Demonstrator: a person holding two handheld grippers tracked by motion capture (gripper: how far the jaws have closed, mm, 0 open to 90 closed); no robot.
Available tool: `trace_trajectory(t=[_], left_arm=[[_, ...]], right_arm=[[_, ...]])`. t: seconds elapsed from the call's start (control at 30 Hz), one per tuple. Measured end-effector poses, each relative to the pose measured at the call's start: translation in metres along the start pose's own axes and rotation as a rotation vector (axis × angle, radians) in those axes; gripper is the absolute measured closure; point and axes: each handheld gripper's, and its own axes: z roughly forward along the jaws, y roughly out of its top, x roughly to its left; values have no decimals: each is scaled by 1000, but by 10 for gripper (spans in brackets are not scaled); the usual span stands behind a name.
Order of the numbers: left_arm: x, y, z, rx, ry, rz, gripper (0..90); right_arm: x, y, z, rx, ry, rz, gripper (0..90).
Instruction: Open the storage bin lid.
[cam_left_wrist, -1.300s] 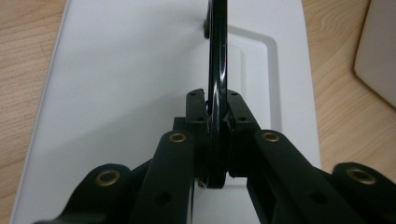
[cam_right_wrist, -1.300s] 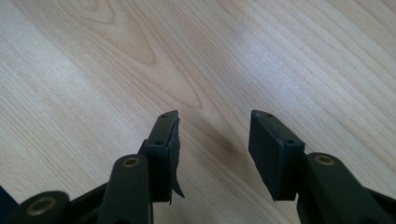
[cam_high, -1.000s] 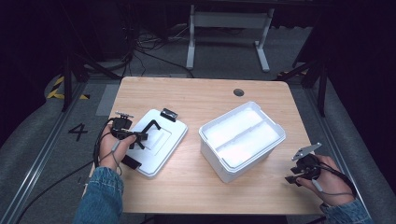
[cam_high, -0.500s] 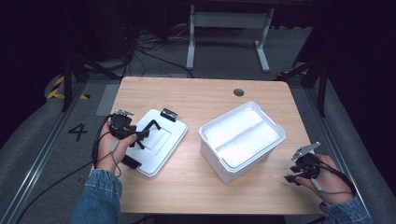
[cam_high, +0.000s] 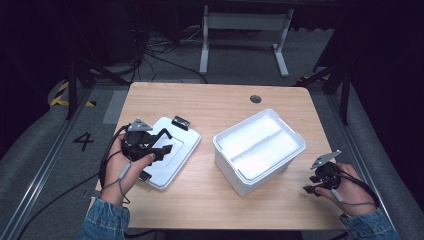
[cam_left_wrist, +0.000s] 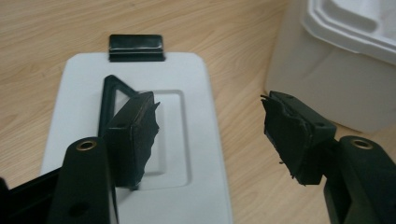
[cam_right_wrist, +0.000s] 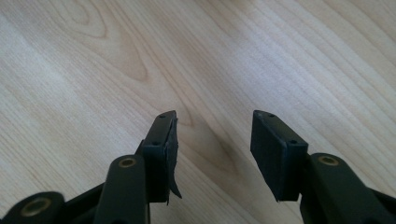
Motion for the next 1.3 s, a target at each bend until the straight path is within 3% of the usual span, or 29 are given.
trace_trajectory(t=[0.23, 0.37, 0.43, 0.53, 0.6, 0.93, 1.07, 1.2, 1.3], left_arm=[[-32, -7, 1, -2, -46, 53, 336], [-43, -15, 3, 15, -39, 91, 325], [-46, -20, 5, 11, -52, 84, 321], [-51, -25, 10, 55, -49, 120, 314], [-54, -28, 13, 67, -43, 113, 313], [-66, -44, 42, 105, -85, 149, 307], [-74, -52, 59, 148, -127, 158, 308], [-81, -57, 73, 175, -135, 181, 309], [-84, -59, 82, 124, -135, 200, 311]], right_arm=[[-3, 5, -1, -12, -5, -1, 522], [-5, 5, 0, -13, -10, 1, 521], [-6, 5, 1, -19, -5, 3, 520], [-7, 4, 1, -25, -5, 4, 518], [-9, 3, 2, -26, -4, 7, 515], [-11, 3, 5, -33, -1, 10, 510], [-11, 3, 7, -34, -3, 11, 508], [-11, 4, 8, -35, -3, 8, 507], [-11, 3, 9, -37, -6, 6, 507]])
